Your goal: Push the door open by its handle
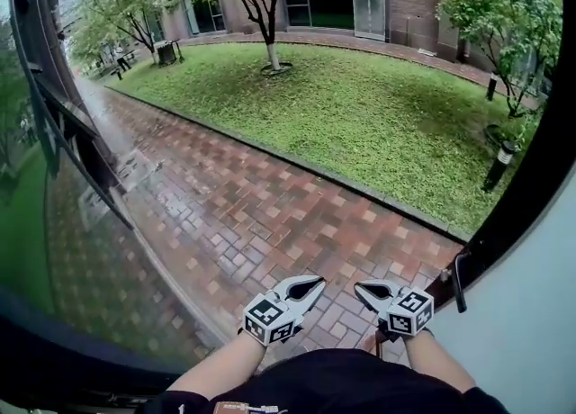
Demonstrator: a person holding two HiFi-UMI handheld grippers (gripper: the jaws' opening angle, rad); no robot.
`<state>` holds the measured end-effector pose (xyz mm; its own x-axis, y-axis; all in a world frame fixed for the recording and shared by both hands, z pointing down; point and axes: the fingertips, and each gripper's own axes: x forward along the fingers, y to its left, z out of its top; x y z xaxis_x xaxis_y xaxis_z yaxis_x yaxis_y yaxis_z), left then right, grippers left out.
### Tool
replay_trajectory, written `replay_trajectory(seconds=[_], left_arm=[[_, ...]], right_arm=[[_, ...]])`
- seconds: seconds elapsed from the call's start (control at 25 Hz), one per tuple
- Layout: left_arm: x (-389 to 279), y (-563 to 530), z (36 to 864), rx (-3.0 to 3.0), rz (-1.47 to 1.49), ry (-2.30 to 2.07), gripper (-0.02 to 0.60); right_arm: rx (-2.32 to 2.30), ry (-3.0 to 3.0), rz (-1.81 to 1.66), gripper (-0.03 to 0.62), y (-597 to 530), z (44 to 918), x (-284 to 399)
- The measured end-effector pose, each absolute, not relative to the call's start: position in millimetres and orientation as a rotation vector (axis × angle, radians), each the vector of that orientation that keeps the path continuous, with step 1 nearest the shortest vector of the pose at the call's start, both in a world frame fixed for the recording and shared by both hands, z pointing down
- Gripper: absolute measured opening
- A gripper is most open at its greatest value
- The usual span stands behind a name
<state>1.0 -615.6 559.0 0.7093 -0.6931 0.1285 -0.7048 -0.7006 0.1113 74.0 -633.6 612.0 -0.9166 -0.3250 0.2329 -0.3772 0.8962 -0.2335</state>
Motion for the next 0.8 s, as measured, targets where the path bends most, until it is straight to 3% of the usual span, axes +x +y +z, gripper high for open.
replay_trajectory(seconds=[0.2,0.48,0.8], left_arm=[[5,-533,547,2.761,0.244,-1.208,0.021],[3,-433,508,2.868,0.194,-1.167,0.021],[-37,-265,520,2.952,0.333,-0.885,0.021]], right_arm=[[0.445,-2.871,0.371,0.000,-609,602,72],[0.455,-2.899,0.287,0.000,-526,581,67],[0.633,-2.854,0.302,0.000,-345,575,18]])
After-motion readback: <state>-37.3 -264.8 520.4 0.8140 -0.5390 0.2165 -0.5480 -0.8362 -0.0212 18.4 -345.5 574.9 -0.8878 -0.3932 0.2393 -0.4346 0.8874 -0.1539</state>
